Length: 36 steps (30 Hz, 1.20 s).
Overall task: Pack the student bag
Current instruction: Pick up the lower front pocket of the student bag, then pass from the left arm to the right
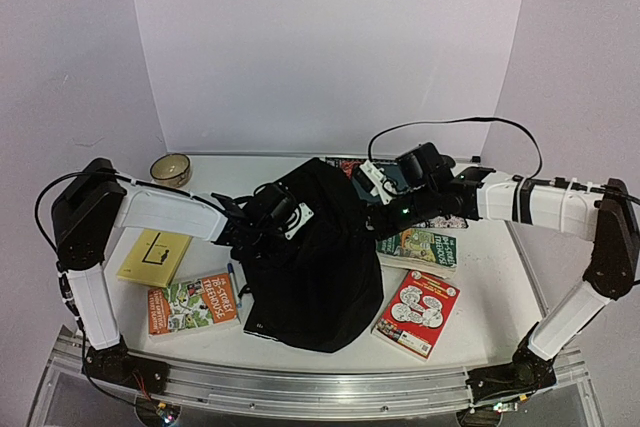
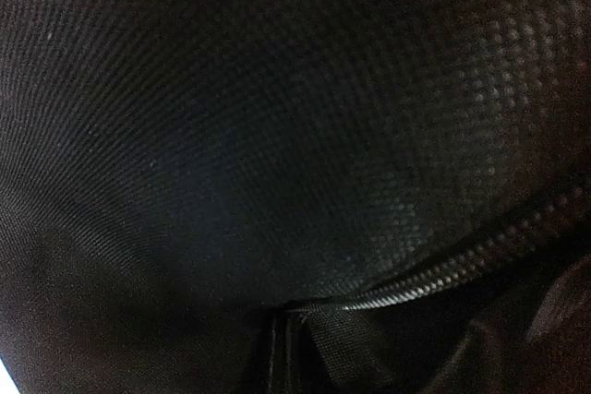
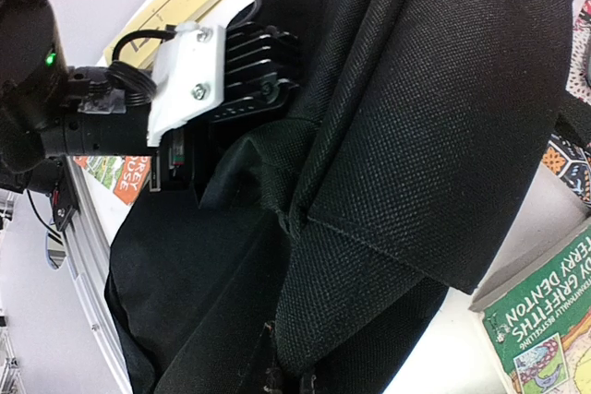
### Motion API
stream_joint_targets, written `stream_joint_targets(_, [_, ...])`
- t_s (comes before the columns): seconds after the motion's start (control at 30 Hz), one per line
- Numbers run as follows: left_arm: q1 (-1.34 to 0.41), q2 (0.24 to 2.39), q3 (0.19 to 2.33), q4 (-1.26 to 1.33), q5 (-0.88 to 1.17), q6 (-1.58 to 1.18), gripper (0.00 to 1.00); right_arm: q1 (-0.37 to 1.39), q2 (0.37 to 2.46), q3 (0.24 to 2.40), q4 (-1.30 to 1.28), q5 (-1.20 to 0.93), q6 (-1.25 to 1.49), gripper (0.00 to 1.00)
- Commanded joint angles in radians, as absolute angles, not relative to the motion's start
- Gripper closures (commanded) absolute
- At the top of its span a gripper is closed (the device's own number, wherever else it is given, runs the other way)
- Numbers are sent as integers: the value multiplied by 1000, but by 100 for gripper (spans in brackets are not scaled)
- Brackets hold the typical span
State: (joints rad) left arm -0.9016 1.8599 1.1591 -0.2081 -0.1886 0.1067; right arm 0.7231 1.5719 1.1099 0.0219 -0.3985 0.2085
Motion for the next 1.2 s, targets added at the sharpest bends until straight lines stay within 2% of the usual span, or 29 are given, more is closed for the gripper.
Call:
stream_joint_targets(0.0, [-900,1790,1184,-201,-215,88,100,707,1534,1148,34,-379,187,100])
stream_joint_targets(0.5, [-874,1603,1159,-234,-119,-39,100,582,1553,1118,0,-365,183,100])
stream_joint_targets(0.67, [-870,1564,1165,-238,-45,-100,100,577,1573,1145,-33,-354,184,93])
stream_joint_targets(0.77, [-871,1554,1182,-237,13,-137,100,577,1577,1162,-46,-360,184,81])
stream_joint_targets(0.87, [-870,1553,1202,-233,58,-178,100,579,1558,1167,-65,-336,186,58])
stream_joint_targets(0.97, [-871,1552,1213,-228,70,-206,100,591,1526,1171,-90,-274,191,42])
stream_joint_targets(1.17, [-871,1548,1220,-220,75,-218,100,668,1480,1191,-123,-201,144,21])
